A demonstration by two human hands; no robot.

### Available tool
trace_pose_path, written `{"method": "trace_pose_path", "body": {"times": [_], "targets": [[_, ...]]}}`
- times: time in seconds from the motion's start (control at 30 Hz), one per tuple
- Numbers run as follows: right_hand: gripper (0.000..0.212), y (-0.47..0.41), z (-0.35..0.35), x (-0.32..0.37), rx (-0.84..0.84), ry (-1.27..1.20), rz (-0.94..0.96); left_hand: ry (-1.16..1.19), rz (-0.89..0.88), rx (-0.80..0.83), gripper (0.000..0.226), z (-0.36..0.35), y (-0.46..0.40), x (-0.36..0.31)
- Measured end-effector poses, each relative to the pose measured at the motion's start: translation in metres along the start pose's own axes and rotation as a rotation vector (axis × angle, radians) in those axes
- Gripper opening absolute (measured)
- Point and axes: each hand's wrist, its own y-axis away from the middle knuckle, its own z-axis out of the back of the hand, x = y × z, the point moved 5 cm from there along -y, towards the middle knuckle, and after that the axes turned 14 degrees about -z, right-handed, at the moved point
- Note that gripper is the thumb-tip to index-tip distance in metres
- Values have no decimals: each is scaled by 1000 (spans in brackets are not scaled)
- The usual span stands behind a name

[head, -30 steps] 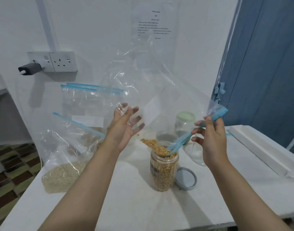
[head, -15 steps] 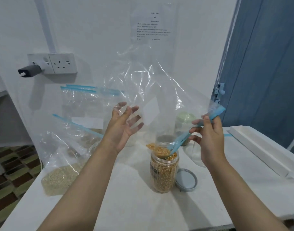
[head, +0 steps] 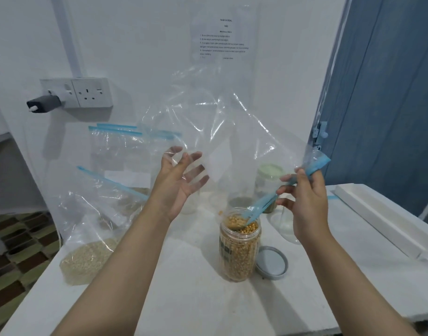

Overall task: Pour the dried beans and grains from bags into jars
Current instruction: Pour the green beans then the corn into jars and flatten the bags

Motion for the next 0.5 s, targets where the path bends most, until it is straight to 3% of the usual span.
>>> {"method": "trace_pose_path", "body": {"times": [0.5], "targets": [[12, 6, 8, -1, 34, -46, -59, -13, -50, 5, 14, -12, 12, 3]]}}
